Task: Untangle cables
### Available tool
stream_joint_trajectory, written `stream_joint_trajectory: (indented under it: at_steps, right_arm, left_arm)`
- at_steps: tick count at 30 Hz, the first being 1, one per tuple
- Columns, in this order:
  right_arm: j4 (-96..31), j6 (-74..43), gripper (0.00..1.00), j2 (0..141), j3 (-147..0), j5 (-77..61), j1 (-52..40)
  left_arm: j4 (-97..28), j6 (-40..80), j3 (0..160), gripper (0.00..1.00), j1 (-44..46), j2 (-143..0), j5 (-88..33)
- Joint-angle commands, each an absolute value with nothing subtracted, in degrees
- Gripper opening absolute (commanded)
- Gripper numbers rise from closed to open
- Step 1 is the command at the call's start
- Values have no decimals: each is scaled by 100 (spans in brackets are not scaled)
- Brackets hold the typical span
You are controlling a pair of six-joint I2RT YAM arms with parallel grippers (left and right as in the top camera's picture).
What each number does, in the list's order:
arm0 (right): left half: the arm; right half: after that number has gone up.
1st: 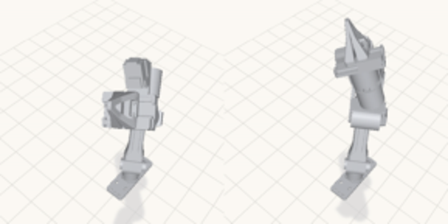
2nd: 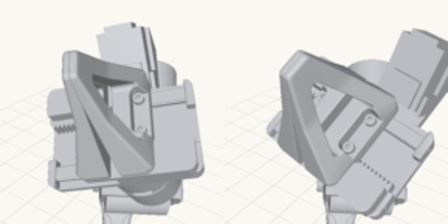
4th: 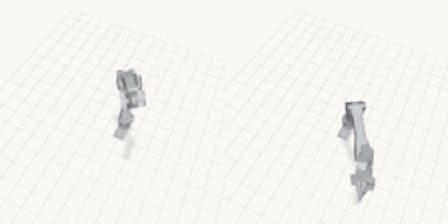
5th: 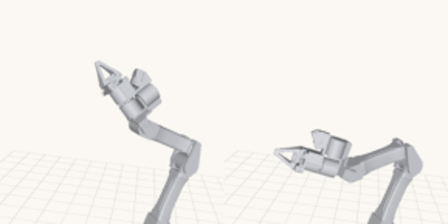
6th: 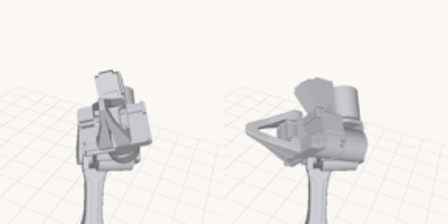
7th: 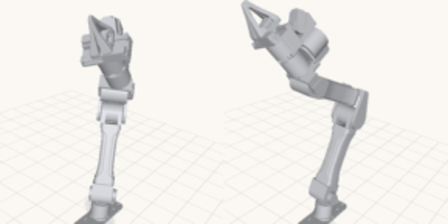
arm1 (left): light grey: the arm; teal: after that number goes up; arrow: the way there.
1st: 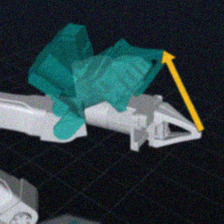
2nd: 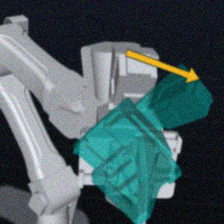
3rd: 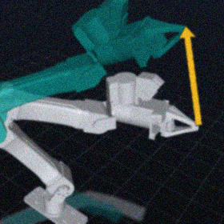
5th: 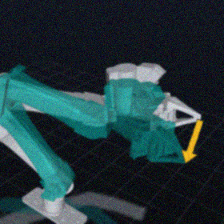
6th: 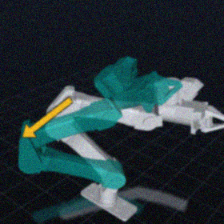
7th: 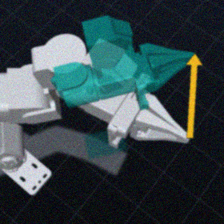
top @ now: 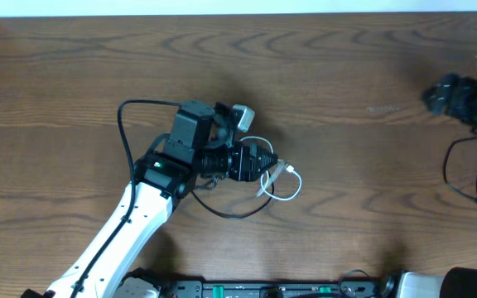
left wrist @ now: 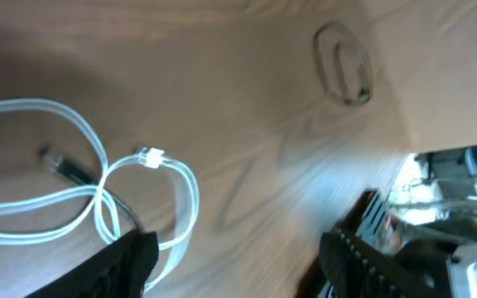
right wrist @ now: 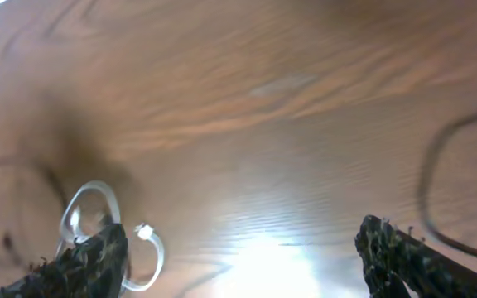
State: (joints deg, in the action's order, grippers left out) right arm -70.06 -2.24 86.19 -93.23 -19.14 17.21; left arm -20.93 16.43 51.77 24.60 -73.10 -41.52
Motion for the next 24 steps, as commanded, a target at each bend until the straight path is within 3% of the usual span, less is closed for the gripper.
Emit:
stream_joint_trajectory:
  at_steps: [1,6,11,15,24]
  right_arm:
    - [-7159,12,84,8632,-9102,-2154,1083]
    - [-6899,8,83,8659,-8254,-2163,148]
    - [-6158,-54,78,8663,-7251,-2670,-858]
    - [-5207,-980,78,8663,-6556,-2757,-1638]
    - [-3076,-3253,75,8694,-5395,-2377,-2921]
  left_arm:
    - [-2689,1400,5159,68,2467,-7334,-2842]
    - [-3406,1535,5159,68,2467,-7334,-1046]
    - [-3712,1815,5159,68,2434,-7336,-368]
    - [-3924,2362,5159,68,2261,-7334,185]
    - [-4163,2543,5159,68,1925,-7334,217]
